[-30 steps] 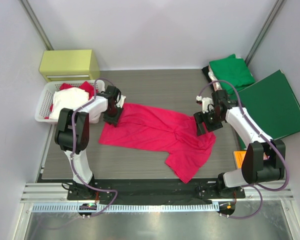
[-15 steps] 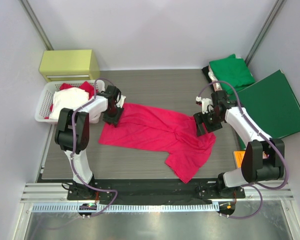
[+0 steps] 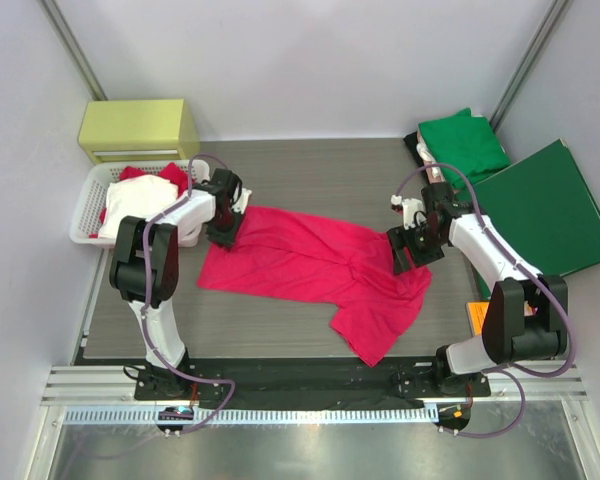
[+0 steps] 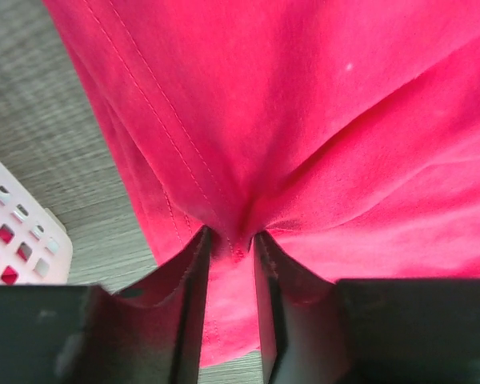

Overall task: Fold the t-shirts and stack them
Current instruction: Fold the flattened tshirt in 1/3 of the way

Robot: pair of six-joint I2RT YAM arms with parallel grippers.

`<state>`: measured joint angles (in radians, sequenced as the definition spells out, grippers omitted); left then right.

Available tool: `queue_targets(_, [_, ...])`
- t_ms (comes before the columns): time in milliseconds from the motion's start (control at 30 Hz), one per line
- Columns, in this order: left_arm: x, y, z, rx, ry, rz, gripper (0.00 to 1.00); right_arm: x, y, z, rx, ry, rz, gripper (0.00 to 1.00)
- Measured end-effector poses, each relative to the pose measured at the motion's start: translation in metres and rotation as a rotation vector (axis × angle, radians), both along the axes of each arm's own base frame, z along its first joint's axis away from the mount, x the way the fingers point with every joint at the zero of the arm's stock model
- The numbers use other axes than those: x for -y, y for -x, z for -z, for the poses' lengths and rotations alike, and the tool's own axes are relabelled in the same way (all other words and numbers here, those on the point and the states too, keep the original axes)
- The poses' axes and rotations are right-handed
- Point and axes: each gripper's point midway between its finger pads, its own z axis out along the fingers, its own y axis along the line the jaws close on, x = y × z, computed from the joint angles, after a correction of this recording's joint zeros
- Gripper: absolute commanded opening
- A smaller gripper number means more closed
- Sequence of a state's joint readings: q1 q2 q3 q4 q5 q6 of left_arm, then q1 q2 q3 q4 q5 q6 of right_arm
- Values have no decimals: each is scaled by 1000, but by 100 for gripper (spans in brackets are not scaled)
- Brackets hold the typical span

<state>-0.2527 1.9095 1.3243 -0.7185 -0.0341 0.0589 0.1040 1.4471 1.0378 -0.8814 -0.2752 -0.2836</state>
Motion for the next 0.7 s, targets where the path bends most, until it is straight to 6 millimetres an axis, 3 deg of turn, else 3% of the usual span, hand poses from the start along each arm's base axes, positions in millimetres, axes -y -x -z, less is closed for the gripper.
queue_targets(167, [1, -6, -4, 17, 1, -1, 34, 0, 0, 2, -5, 2, -2, 68])
queue_targets(233, [0, -5, -5, 17, -4, -1, 24, 0, -1, 3, -6, 1, -2, 68])
queue_targets(267, [0, -5, -5, 16, -4, -1, 1, 0, -1, 3, -7, 2, -3, 68])
queue_targets(700, [-3, -6, -5, 21, -21, -4, 0, 0, 2, 8, -19, 2, -3, 67])
